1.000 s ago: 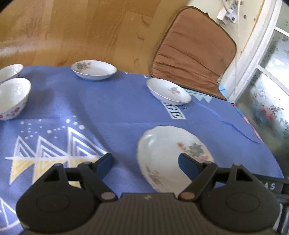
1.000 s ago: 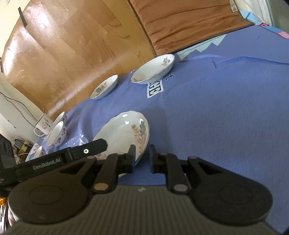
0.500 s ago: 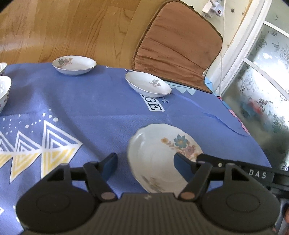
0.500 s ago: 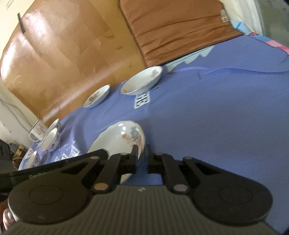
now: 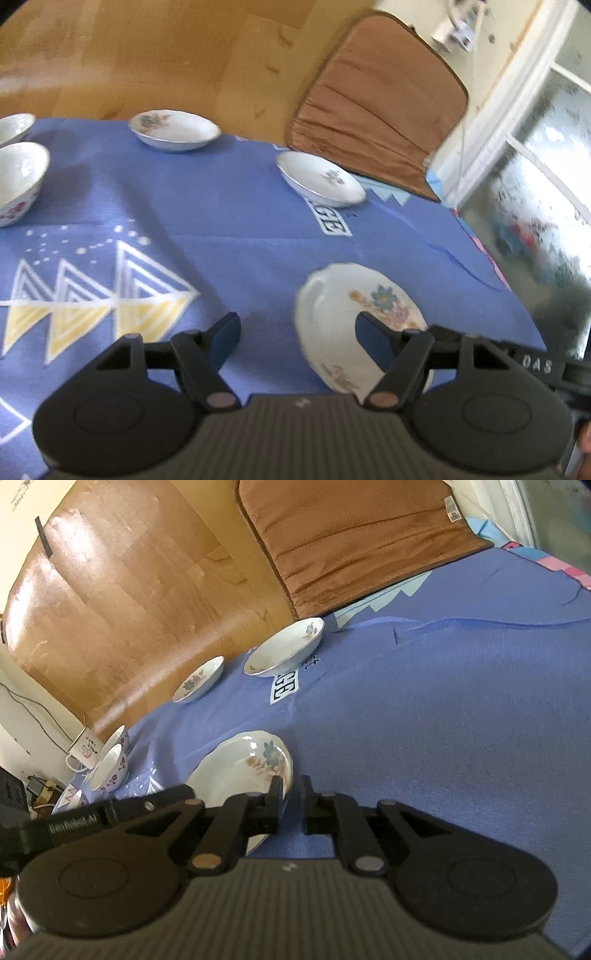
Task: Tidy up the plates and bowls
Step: 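Lift the flowered plate with the right tool and carry it toward the window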
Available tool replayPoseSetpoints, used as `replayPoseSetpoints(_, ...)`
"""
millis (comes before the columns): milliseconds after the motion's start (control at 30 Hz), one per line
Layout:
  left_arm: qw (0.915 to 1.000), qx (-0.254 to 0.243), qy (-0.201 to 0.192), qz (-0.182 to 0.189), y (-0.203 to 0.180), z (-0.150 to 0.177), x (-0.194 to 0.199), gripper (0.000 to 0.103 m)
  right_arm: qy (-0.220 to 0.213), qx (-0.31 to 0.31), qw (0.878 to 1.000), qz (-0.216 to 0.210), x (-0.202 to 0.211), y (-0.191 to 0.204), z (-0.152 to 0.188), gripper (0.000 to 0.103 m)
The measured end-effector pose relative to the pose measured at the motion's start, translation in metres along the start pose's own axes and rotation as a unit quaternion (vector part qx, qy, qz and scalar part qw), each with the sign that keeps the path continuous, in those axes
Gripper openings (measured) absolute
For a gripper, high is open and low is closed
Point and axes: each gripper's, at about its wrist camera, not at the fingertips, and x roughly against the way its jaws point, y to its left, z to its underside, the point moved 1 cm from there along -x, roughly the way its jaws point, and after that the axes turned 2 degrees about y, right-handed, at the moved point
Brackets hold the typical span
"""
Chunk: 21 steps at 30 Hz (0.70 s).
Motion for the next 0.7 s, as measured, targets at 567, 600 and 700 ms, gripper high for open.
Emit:
replayPoseSetpoints(567, 0.9996, 0.022, 0.0, 0.02, 0.01, 0.001, 0.012, 0.069, 0.009, -0.002, 1.0, -0.02, 0.002, -0.003, -0.001, 0.013)
replayPoseSetpoints(600, 0.9994, 0.024, 0.002, 0.023, 0.009, 0.0, 0.011, 0.069, 0.009, -0.003, 1.0, -0.022, 0.003, -0.004, -0.001, 0.013)
replayPoseSetpoints(700, 0.9995, 0.019, 0.007, 0.025, 0.005, 0.0, 0.008, 0.069, 0.011, -0.003, 1.0, -0.023, 0.002, -0.005, -0.001, 0.013)
